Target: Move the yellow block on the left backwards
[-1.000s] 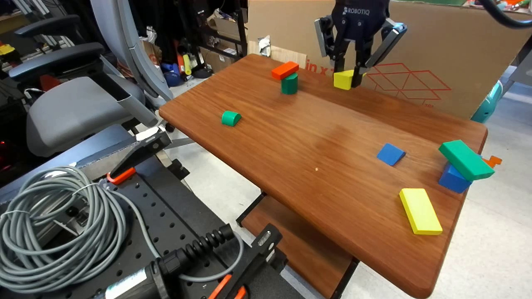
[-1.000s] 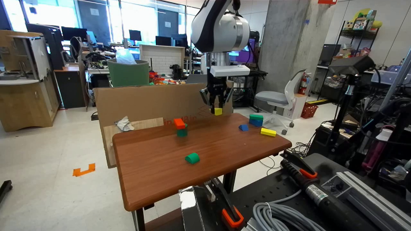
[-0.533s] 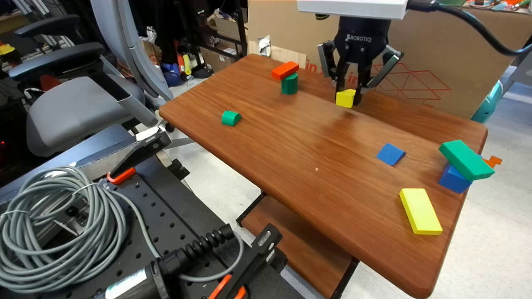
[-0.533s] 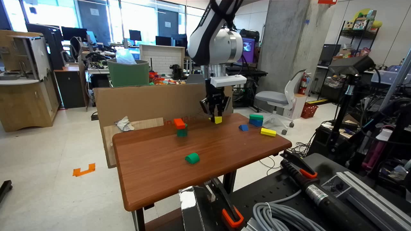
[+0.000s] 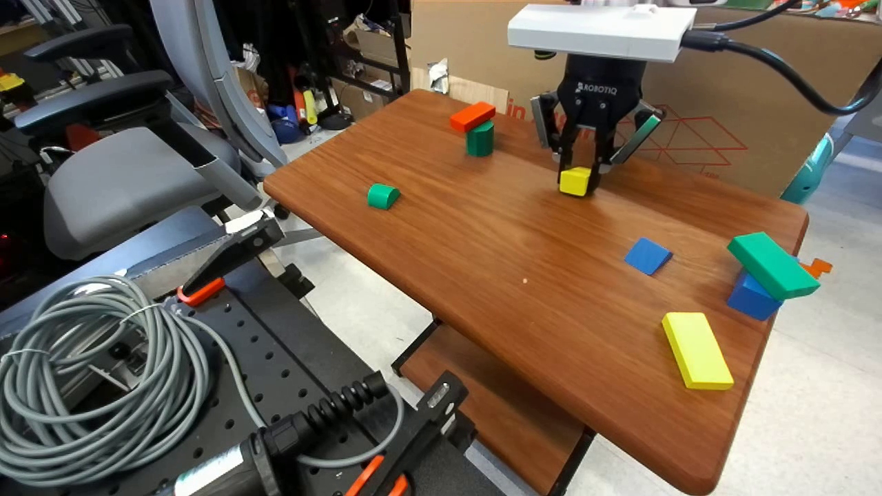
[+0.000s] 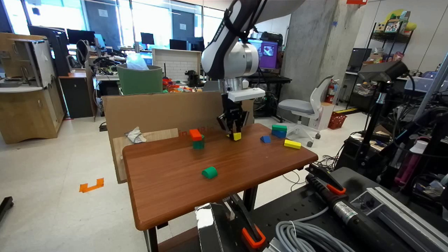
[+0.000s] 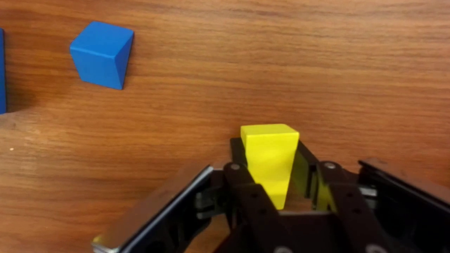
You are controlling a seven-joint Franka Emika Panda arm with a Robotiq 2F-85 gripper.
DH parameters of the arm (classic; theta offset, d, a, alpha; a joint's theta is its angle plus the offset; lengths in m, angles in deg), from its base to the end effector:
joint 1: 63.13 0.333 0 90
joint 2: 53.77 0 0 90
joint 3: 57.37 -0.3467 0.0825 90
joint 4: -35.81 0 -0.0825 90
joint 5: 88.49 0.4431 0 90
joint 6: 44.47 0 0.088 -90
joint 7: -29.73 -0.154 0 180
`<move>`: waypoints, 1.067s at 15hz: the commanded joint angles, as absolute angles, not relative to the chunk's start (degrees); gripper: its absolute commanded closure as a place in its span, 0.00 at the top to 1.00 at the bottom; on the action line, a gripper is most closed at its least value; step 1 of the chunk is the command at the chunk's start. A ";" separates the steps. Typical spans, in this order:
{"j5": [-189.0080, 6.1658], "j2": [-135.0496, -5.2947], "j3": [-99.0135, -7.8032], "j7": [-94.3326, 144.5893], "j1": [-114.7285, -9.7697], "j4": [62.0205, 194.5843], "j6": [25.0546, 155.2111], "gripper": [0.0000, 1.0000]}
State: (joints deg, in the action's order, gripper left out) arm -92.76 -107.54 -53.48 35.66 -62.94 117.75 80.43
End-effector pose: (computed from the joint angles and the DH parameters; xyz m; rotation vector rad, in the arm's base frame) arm 0.7536 -0.0492 0.0457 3.0245 0.1664 -0.2983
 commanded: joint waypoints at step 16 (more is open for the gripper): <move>-85.84 -80.00 -58.77 48.01 -72.22 138.84 79.90 1.00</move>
